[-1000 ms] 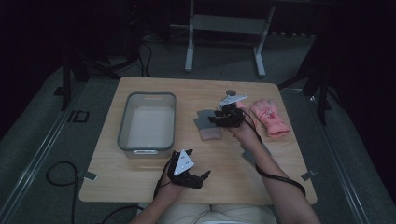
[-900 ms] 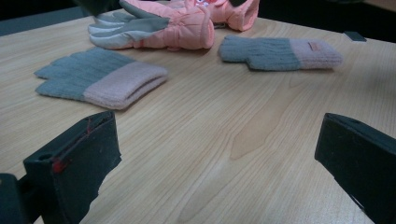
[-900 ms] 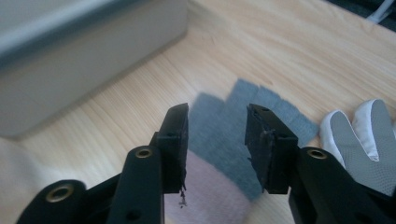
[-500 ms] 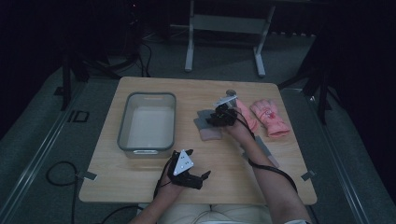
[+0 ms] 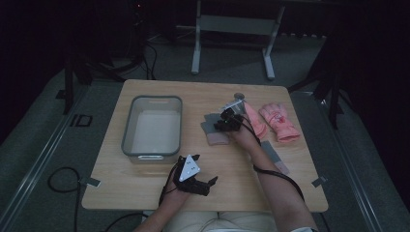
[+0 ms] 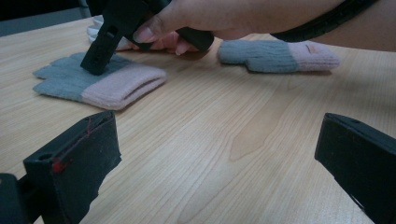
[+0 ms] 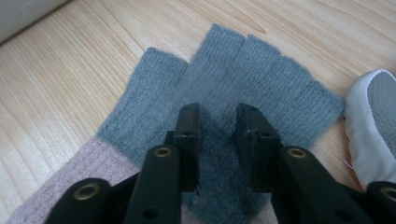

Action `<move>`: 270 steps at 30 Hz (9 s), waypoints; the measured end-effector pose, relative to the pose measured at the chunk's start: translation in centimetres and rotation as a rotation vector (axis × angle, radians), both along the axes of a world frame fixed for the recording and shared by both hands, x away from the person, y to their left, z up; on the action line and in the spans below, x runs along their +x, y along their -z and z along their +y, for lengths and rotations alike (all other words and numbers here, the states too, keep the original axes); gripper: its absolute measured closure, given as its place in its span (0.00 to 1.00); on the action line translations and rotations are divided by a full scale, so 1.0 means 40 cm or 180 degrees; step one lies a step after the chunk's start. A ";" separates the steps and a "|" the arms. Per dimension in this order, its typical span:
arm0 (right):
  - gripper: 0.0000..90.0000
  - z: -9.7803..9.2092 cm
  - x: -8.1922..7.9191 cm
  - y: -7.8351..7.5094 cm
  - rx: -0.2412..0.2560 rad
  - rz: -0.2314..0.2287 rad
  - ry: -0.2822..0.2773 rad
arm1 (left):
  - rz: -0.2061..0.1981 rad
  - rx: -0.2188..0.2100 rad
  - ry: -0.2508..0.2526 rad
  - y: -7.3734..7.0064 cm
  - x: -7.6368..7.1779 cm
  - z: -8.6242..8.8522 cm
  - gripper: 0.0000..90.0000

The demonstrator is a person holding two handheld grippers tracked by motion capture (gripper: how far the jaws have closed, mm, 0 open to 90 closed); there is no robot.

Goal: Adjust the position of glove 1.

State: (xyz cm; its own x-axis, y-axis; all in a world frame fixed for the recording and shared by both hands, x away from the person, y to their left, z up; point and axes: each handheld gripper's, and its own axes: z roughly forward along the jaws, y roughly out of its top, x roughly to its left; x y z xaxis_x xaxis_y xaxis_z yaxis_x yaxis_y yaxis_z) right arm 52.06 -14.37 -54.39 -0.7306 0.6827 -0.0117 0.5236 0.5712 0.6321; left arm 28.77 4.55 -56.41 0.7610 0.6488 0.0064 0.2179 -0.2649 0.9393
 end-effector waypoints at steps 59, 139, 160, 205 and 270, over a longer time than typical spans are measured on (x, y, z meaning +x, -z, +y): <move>0.91 -0.118 -0.431 0.010 0.0363 0.0125 0.0735 | -0.0019 0.0046 -0.0018 0.000 -0.001 -0.002 0.00; 0.95 -0.379 -0.527 -0.071 0.0401 -0.0150 0.1910 | -0.0041 0.0105 -0.0084 -0.001 -0.005 -0.004 0.00; 0.71 -0.376 -0.489 -0.012 0.0221 -0.0165 0.1612 | -0.0035 0.0105 -0.0064 -0.001 -0.004 -0.004 0.00; 0.95 -0.426 -0.471 -0.102 0.0095 -0.0077 0.1011 | -0.0058 0.0095 -0.0084 0.000 -0.006 -0.002 0.00; 0.75 -0.122 -0.404 -0.063 0.0294 0.0220 0.0042 | 0.0032 0.0327 -0.0477 -0.008 -0.004 -0.010 0.00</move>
